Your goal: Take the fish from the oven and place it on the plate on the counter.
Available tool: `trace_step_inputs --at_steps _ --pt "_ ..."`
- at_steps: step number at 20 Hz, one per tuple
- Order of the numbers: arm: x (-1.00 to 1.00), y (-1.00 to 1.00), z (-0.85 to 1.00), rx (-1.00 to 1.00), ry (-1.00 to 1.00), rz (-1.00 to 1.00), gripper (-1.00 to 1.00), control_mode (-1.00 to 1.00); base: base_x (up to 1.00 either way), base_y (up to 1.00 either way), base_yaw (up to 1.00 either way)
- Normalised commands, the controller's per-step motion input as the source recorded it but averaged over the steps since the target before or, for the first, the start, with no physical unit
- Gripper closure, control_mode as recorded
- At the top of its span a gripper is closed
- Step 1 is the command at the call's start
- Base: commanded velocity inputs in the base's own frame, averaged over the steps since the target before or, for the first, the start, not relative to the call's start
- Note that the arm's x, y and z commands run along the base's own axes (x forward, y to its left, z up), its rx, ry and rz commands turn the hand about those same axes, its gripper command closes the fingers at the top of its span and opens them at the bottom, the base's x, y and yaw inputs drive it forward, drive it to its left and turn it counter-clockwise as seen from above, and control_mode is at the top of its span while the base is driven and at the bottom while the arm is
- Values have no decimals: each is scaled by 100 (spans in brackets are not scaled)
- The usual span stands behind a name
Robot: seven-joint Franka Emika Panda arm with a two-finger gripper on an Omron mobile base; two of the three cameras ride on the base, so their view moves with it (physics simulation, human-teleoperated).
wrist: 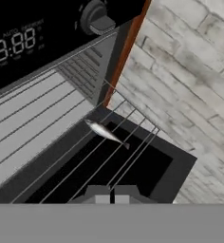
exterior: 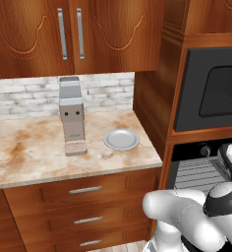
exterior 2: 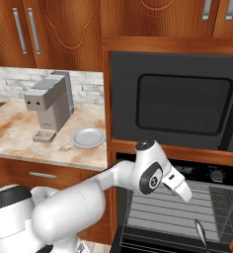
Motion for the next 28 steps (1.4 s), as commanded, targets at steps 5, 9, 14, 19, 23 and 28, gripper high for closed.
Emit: trace_step_inputs --at_steps 5,9,14,19,23,28 --pt "51 2 -6 1 31 9 -100 -100 0 0 0" --pt "3 -20 -6 14 1 27 -100 -100 0 0 0" --pt "0 -32 0 14 0 38 -100 -100 0 0 0" --pt "-3 -49 -7 9 0 45 -100 -100 0 0 0" --pt "0 -50 -24 4 0 45 -100 -100 0 0 0" --pt "0 -42 -53 1 0 34 -100 -100 0 0 0"
